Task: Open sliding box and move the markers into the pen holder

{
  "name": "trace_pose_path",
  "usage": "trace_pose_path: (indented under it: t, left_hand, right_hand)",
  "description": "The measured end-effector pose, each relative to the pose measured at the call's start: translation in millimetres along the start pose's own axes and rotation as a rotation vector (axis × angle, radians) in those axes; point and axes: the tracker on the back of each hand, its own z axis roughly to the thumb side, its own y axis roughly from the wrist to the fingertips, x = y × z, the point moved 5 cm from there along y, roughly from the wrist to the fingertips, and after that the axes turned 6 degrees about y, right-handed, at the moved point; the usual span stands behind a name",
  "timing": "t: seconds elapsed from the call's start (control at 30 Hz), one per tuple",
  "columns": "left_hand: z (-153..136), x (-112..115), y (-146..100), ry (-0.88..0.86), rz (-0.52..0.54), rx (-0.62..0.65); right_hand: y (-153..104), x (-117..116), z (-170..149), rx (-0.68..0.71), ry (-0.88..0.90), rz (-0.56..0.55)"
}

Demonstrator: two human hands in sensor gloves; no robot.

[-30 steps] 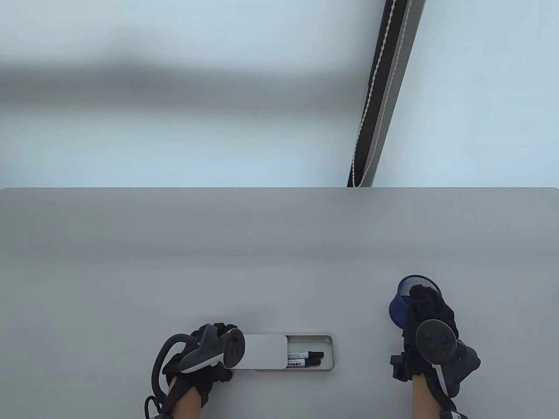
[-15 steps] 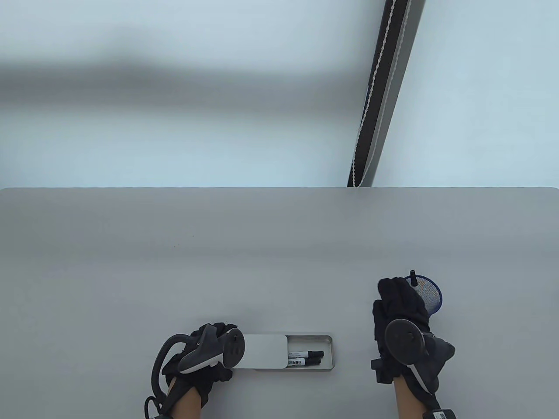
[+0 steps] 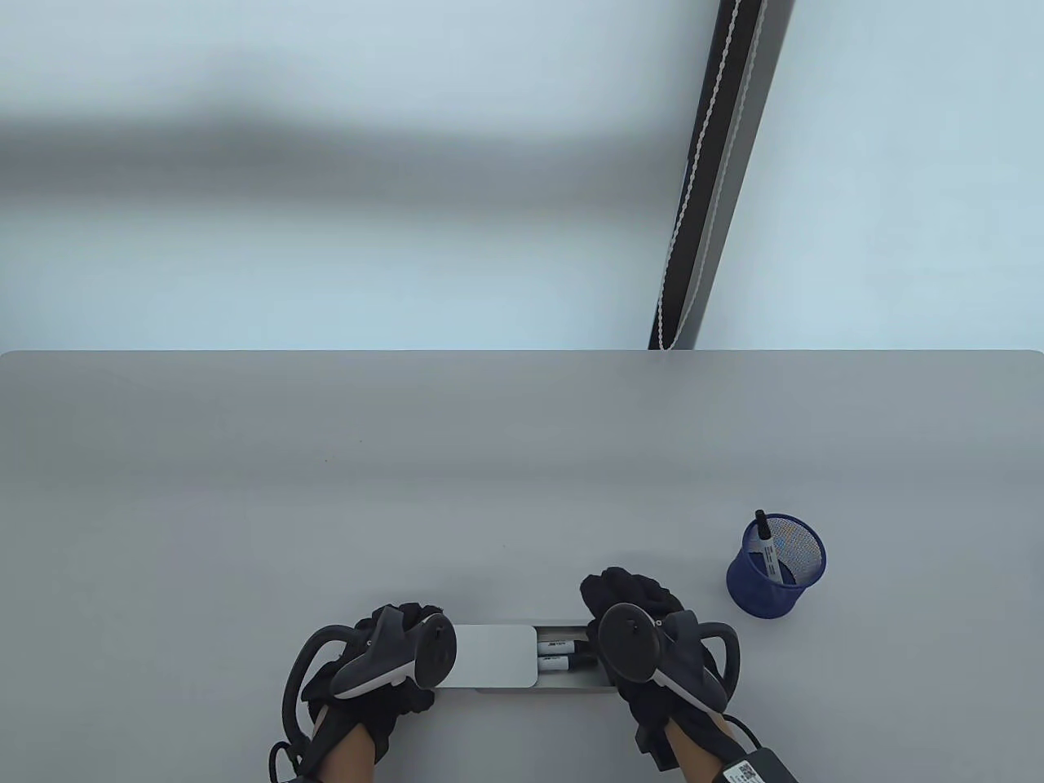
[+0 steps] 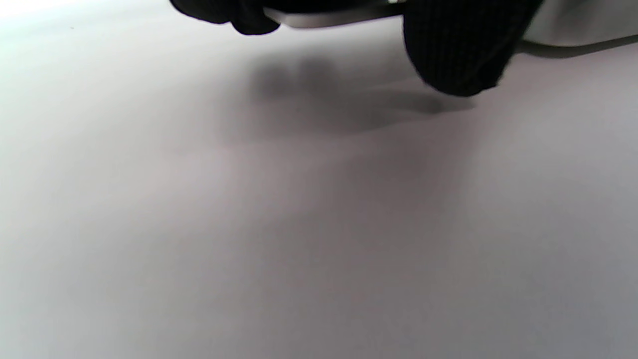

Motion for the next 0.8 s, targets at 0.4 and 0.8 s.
trace_pose_path:
  t: [0.4, 0.8]
  left_hand:
    - [1.0, 0.1, 0.1, 0.007, 0.000, -0.003]
    - [2.4, -0.3, 0.0, 0.018, 0.002, -0.008]
  right_hand:
    - [7.9, -30.2, 16.7, 0.034, -0.187, 0.077]
    - [11.3, -33.7, 21.8, 0.039, -0.290, 0.117]
